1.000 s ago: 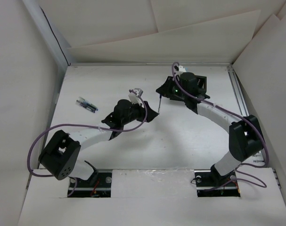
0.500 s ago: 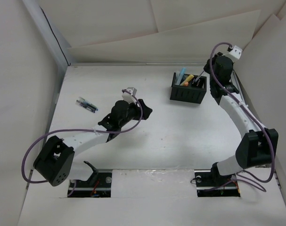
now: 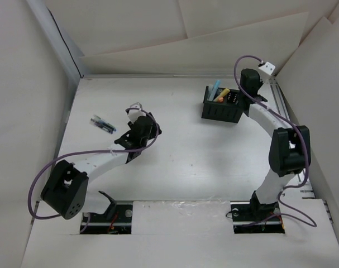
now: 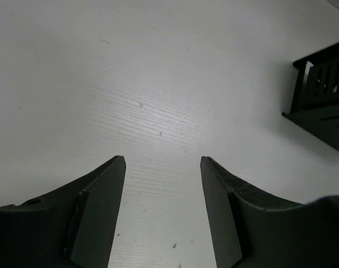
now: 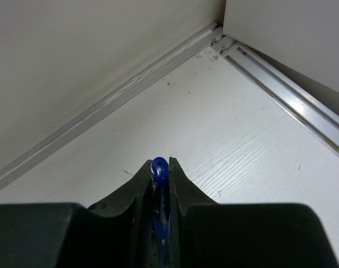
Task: Sort the stationery into containers
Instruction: Place the pen in the storage box.
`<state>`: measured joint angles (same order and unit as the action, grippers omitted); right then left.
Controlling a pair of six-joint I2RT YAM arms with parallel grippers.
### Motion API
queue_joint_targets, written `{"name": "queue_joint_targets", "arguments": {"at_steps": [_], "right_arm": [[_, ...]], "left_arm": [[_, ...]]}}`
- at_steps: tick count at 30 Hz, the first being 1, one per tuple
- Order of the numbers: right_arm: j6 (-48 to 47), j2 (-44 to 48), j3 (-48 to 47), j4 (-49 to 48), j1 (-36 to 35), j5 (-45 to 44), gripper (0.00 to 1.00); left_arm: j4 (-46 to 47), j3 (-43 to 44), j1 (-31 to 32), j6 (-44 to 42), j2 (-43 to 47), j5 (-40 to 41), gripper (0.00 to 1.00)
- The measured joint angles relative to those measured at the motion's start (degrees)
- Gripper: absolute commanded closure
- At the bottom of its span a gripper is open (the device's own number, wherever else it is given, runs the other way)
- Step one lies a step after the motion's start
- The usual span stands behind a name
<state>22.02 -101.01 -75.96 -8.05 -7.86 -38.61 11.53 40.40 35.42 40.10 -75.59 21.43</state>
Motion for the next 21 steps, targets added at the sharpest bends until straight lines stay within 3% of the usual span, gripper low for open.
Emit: {"name": "queue_joint_targets", "arguments": {"at_steps": [1,5,6,9,11,14,15,17,20,21], "right_arm": [[0.0,0.0,0.0,0.0,-0.2,-0.5,0.92],[-0.2,0.0,0.0,-0.7,-2.1,-2.0,0.61],[-0.2,0.0,0.1,-0.9,-2.7,-2.1,0.48],[0.4,1.1,1.7,-1.5,-4.7,-2.1,0.29],[1.2,3.0,3.6,-1.1,-5.5,-1.6,0.21],[2.2,7.2,6.4,0.3,-5.7,-0.7,0.20],[2.7,8.9,7.3,0.7,-5.7,-0.4,0.23],[3.5,13.5,9.5,1.4,-5.5,1.0,0.48],[4.4,21.4,13.0,1.9,-5.1,3.9,1.00],[4.5,23.6,13.9,1.9,-4.9,5.0,1.00]], "left_arm": [[-1.1,1.2,0.0,1.0,-0.5,1.6,0.48],[-6.0,7.6,0.0,5.1,-5.2,7.0,0.51],[-7.4,9.3,-0.4,6.1,-6.6,8.1,0.51],[-9.7,12.6,-1.8,8.8,-9.8,9.3,0.51],[-10.8,12.9,-3.6,10.0,-10.7,9.2,0.52],[-11.8,12.9,-7.7,11.1,-11.1,8.5,0.52],[-11.9,12.9,-9.0,11.5,-11.1,8.4,0.52],[-11.9,12.9,-12.0,12.1,-11.1,7.6,0.52],[-11.8,12.5,-16.5,13.0,-11.1,5.6,0.56],[-11.8,12.4,-18.3,13.4,-11.1,4.4,0.58]]}}
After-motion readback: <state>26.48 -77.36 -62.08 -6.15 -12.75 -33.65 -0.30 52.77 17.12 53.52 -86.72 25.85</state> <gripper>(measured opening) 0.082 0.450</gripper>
